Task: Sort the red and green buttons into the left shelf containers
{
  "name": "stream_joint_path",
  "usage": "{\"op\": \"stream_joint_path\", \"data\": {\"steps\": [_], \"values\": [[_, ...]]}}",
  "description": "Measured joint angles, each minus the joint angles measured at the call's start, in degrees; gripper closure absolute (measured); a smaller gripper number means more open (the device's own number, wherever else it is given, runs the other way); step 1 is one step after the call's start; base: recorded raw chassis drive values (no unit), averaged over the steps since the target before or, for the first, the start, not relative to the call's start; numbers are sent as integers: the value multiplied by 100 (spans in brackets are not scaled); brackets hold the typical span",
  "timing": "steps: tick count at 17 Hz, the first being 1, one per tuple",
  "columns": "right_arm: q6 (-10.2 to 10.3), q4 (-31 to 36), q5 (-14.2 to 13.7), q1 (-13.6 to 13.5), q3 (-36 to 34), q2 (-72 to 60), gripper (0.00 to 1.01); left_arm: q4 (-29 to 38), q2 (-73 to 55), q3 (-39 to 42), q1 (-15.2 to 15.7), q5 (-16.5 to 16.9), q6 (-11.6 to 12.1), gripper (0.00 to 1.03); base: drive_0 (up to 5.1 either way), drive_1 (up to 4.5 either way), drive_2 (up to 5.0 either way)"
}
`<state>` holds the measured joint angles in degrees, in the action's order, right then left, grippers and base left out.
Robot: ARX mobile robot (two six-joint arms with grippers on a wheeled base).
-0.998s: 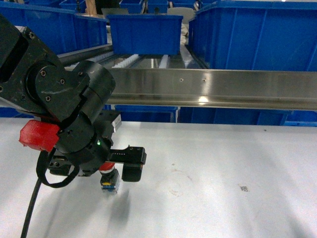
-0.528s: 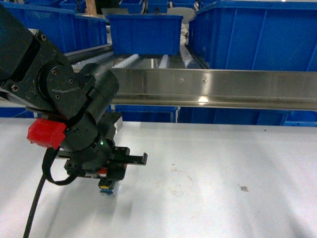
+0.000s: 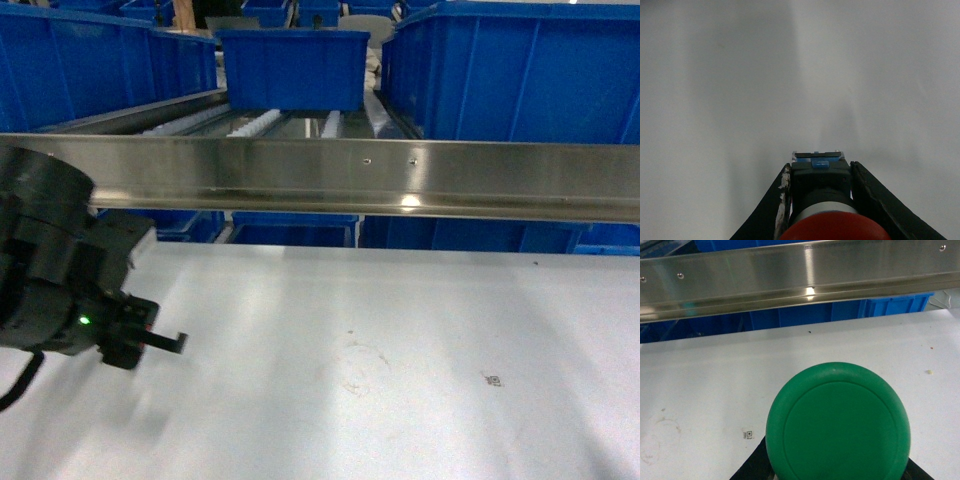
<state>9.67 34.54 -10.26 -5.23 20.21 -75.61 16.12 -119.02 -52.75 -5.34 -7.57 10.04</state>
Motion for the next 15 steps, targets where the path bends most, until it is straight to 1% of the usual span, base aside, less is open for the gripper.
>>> {"op": "stream_joint_path", "data": {"steps": [1, 2, 3, 4, 5, 6, 7, 8, 10, 12, 15], "values": [[0, 0, 0, 0, 0, 0, 75, 306, 157, -35, 284, 396, 125, 72, 0, 0, 0], [0, 0, 2, -2, 2, 0, 75, 597, 380, -109, 413, 669, 157, 72, 0, 0, 0], [0, 2, 2, 0, 2, 0, 75, 581, 774, -302, 463, 1062, 55, 72, 0, 0, 0], [0, 0, 2, 0, 2, 0, 75, 807, 1150, -345, 426, 1187, -96, 72, 0, 0, 0], [0, 0, 0, 0, 2, 0, 75, 726, 1698, -389, 337, 1338, -387, 72, 0, 0, 0], [2, 0, 0, 0, 2, 0, 75, 909, 2535, -46, 85, 1235, -863, 72, 0, 0, 0], [2, 0, 0, 0, 2, 0, 75, 914, 2981, 262, -15, 1064, -1040, 72, 0, 0, 0], [7, 2, 0, 0, 2, 0, 75, 874, 3425, 568, -66, 774, -1226, 72, 0, 0, 0], [17, 2, 0, 0, 4, 0, 75, 448, 4065, 837, -111, 667, -1467, 72, 0, 0, 0], [20, 2, 2, -2, 4, 0, 75, 205, 4529, 1003, -111, 664, -1569, 72, 0, 0, 0], [20, 0, 0, 0, 4, 0, 75, 278, 4708, 1113, -37, 704, -1561, 72, 0, 0, 0]]}}
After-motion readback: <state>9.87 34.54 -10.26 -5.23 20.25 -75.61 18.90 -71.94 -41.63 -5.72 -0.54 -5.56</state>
